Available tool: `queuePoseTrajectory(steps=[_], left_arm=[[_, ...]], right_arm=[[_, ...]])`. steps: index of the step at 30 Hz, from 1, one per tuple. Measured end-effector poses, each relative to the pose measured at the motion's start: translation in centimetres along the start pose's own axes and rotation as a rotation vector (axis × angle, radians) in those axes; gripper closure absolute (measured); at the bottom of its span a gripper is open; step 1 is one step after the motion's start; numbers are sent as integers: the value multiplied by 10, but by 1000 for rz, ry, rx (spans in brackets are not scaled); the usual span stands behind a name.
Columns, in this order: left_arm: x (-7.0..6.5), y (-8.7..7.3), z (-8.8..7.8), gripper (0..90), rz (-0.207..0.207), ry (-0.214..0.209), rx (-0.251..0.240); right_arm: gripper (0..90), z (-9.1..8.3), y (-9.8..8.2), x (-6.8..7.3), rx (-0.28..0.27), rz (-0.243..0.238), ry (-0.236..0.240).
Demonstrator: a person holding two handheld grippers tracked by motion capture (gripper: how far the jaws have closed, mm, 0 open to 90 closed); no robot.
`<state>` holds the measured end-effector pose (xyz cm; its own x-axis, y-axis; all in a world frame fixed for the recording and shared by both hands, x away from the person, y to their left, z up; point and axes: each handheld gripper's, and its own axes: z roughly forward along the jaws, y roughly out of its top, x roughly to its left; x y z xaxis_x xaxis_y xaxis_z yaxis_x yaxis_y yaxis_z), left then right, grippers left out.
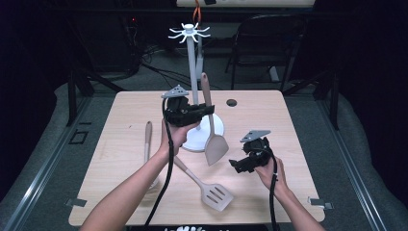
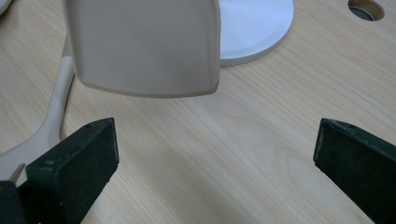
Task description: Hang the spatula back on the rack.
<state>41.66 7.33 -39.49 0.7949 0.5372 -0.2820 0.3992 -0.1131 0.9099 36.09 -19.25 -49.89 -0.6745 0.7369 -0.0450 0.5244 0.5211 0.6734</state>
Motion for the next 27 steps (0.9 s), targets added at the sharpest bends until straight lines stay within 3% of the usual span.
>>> queuePoseTrajectory(steps=[8, 27], left_arm=[[5, 4, -2, 765, 0, 14, 3], [15, 28, -12, 765, 46, 35, 5]], right_arm=[[0, 0, 0, 0, -1, 2, -3], [1, 0, 0, 0, -2, 3, -2]])
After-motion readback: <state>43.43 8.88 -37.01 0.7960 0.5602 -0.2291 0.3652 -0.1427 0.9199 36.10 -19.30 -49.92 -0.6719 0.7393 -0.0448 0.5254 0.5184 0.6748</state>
